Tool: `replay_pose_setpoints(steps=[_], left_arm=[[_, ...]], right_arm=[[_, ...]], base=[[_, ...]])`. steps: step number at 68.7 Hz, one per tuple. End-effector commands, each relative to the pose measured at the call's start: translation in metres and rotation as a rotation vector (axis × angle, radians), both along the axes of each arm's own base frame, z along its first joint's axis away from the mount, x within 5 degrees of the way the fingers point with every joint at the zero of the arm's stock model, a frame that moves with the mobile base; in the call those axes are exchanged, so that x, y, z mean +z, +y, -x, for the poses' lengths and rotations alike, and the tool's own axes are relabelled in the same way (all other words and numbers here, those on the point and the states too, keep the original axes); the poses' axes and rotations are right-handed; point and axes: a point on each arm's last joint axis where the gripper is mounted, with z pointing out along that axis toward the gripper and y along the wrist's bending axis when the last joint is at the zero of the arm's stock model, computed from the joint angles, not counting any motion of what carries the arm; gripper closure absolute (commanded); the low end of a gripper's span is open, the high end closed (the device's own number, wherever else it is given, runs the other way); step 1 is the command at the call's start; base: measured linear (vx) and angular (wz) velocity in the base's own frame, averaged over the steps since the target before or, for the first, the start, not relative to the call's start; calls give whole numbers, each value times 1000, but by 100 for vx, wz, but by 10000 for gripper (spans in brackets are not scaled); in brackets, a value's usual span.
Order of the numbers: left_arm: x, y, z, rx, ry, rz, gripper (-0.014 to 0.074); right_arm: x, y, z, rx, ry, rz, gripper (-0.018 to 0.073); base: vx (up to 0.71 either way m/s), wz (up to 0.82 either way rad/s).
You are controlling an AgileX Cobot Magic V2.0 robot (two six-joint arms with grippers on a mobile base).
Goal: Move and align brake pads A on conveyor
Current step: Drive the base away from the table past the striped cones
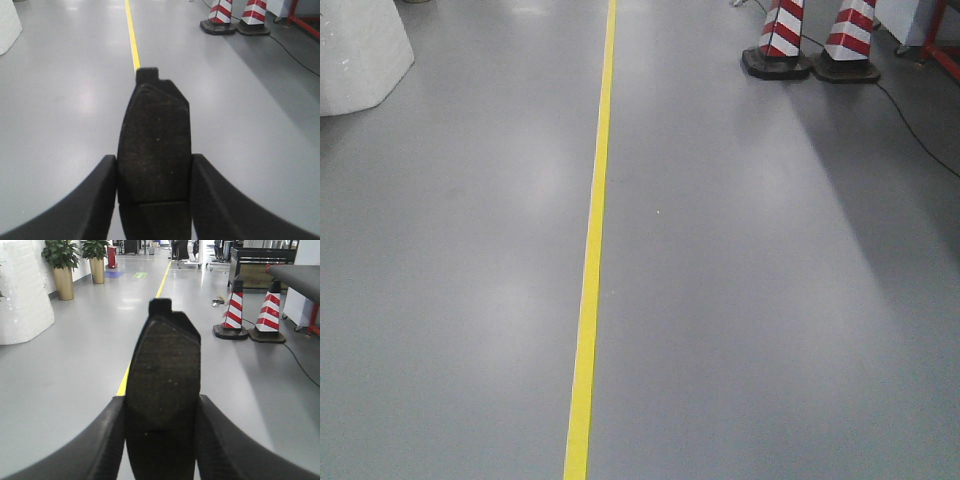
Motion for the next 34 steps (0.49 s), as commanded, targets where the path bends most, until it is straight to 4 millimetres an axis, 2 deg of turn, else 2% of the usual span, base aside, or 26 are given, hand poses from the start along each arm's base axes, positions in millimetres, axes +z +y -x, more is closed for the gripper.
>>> replay_pose_setpoints(steps=[1, 34], left_arm=[[17, 0, -3, -1, -118, 18, 603], [17, 0, -3, -1, -118, 18, 603]], right_arm=[[17, 0, 0, 0, -117, 7, 567], [17, 0, 0, 0, -117, 7, 567]], base=[[69, 7], [71, -2]])
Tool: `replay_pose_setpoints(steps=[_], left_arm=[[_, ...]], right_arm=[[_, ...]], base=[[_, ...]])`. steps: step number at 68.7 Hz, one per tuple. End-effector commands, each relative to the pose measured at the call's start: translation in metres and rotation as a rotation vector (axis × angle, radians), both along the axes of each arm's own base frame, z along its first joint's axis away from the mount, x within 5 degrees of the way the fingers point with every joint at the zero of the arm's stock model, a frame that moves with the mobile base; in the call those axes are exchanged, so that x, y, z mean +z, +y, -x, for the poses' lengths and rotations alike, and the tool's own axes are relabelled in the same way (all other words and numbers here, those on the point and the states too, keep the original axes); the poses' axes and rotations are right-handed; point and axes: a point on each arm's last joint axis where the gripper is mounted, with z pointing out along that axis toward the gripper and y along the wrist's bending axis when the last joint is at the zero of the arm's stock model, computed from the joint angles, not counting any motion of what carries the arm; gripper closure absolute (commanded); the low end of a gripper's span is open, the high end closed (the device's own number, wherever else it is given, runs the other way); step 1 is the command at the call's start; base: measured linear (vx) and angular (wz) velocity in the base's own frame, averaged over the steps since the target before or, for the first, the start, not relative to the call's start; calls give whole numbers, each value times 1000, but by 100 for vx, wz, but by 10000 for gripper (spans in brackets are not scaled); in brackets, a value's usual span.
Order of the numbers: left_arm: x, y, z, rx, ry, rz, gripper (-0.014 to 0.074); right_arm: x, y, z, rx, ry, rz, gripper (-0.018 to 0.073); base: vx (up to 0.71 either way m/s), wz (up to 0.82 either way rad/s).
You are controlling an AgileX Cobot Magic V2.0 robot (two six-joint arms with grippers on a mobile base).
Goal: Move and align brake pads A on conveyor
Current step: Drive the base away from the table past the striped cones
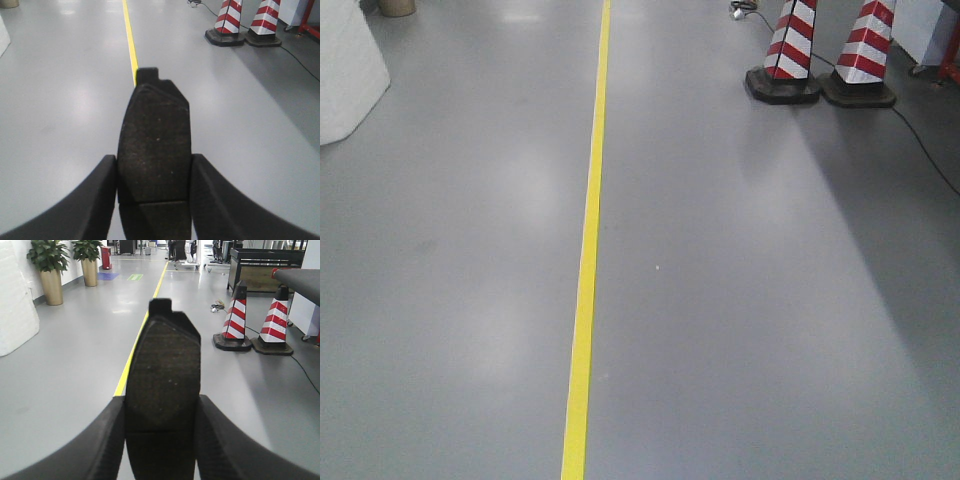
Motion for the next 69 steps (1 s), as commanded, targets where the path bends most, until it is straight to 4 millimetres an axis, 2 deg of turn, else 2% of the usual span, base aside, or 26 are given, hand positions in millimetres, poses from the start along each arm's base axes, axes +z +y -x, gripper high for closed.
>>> replay_pose_setpoints(steps=[1, 69], left_arm=[[17, 0, -3, 0, -119, 18, 603], [17, 0, -3, 0, -119, 18, 603]], right_arm=[[17, 0, 0, 0, -117, 7, 567], [17, 0, 0, 0, -117, 7, 567]], base=[[71, -5], [74, -2]])
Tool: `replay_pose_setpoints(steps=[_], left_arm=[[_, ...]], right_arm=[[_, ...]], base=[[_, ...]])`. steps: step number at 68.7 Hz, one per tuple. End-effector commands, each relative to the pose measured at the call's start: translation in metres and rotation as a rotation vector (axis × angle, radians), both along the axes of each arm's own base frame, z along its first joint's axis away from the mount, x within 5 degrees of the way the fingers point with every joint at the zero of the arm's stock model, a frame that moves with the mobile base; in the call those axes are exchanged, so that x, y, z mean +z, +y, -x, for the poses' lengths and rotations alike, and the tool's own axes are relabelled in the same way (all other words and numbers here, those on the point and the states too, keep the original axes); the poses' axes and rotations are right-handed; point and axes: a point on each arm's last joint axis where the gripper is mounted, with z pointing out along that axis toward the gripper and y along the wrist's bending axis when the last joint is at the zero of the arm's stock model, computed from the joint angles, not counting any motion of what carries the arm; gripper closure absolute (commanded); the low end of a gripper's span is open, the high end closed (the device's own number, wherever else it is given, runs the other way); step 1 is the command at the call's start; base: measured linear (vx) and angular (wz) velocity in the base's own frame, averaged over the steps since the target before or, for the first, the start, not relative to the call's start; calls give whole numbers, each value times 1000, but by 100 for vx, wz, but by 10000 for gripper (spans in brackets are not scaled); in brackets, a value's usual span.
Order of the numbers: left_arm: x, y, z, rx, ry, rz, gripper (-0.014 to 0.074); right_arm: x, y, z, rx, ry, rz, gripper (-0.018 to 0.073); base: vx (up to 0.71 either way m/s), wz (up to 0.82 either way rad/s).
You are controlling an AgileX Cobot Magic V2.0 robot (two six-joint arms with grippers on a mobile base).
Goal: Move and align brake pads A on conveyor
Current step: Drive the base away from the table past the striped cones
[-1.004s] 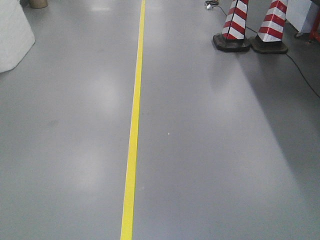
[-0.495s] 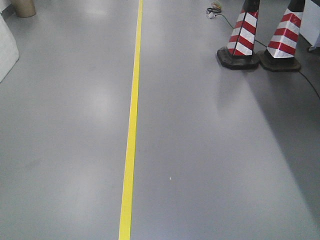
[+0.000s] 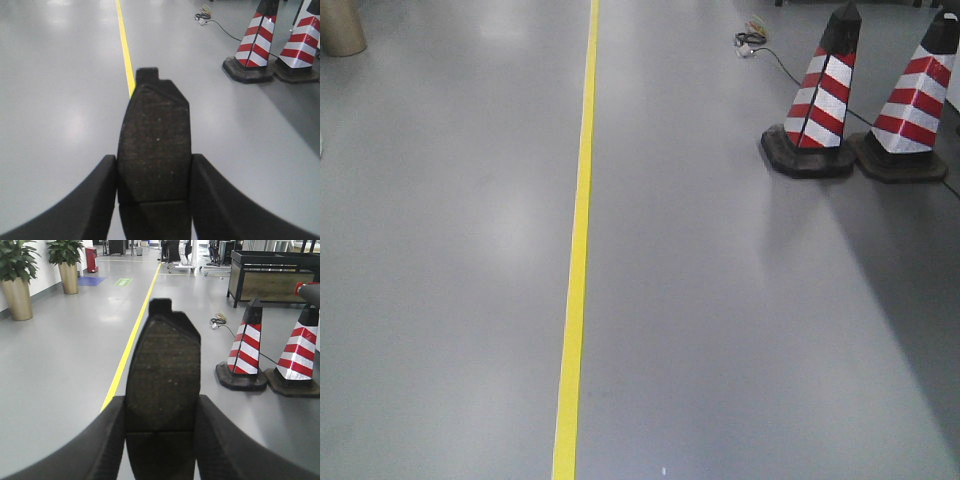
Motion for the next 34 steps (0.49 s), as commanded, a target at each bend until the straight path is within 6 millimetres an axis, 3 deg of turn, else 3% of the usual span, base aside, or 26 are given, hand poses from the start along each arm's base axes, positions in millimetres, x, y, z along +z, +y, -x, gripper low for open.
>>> replay_pose_setpoints(steps=[1, 34], left_arm=[[17, 0, -3, 0, -119, 18, 603], [17, 0, -3, 0, -119, 18, 603]], right_arm=[[17, 0, 0, 0, -118, 6, 567], [17, 0, 0, 0, -117, 7, 567]], base=[[75, -5], [72, -3]])
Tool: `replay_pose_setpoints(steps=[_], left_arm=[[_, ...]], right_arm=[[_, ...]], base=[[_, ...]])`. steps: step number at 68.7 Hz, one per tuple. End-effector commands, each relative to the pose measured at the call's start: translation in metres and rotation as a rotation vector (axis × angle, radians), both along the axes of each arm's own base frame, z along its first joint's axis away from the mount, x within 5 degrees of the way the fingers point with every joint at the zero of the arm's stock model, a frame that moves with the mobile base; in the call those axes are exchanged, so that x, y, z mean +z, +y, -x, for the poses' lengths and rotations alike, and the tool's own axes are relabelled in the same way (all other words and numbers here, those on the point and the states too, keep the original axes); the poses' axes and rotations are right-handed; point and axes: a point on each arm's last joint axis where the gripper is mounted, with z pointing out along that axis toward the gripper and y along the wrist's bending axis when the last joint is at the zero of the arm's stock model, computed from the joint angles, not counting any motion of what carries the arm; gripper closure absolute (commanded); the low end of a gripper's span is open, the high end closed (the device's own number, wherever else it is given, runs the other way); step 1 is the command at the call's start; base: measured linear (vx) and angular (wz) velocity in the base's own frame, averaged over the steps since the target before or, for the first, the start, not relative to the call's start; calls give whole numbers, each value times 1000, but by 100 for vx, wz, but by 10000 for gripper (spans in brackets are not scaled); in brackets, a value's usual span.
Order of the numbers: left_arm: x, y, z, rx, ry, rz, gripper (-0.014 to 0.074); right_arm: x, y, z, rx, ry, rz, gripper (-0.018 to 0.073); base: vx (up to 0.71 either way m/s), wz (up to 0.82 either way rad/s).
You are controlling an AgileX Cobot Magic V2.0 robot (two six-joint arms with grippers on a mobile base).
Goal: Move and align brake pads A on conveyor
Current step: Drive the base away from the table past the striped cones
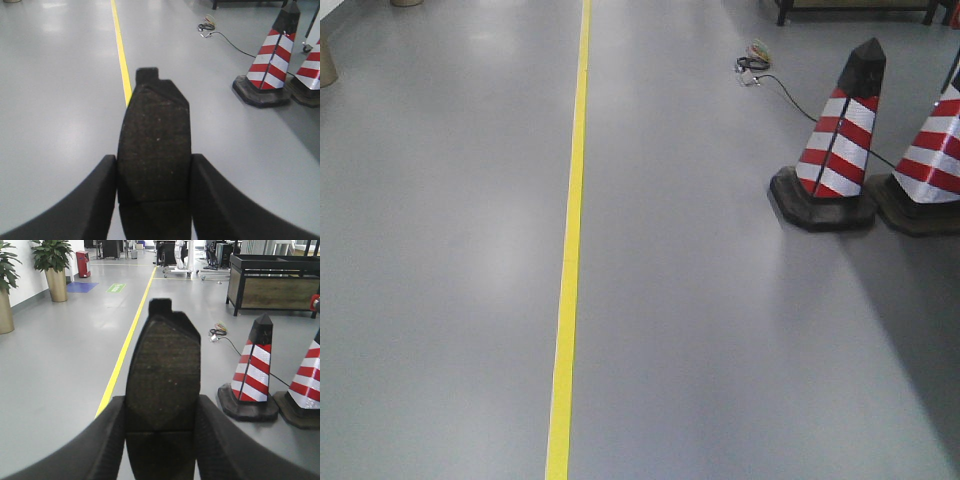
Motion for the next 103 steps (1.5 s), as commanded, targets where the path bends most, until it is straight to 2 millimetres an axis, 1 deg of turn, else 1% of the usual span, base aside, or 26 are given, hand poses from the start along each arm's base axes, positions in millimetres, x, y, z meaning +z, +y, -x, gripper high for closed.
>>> replay_pose_setpoints(steps=[1, 42, 103], left_arm=[[17, 0, -3, 0, -119, 18, 603], [17, 0, -3, 0, -119, 18, 603], [17, 0, -3, 0, -119, 18, 603]], right_arm=[[17, 0, 0, 0, -117, 7, 567], [17, 0, 0, 0, -117, 7, 567], [17, 0, 0, 0, -118, 7, 567]], base=[[70, 2], [64, 4], [54, -2]])
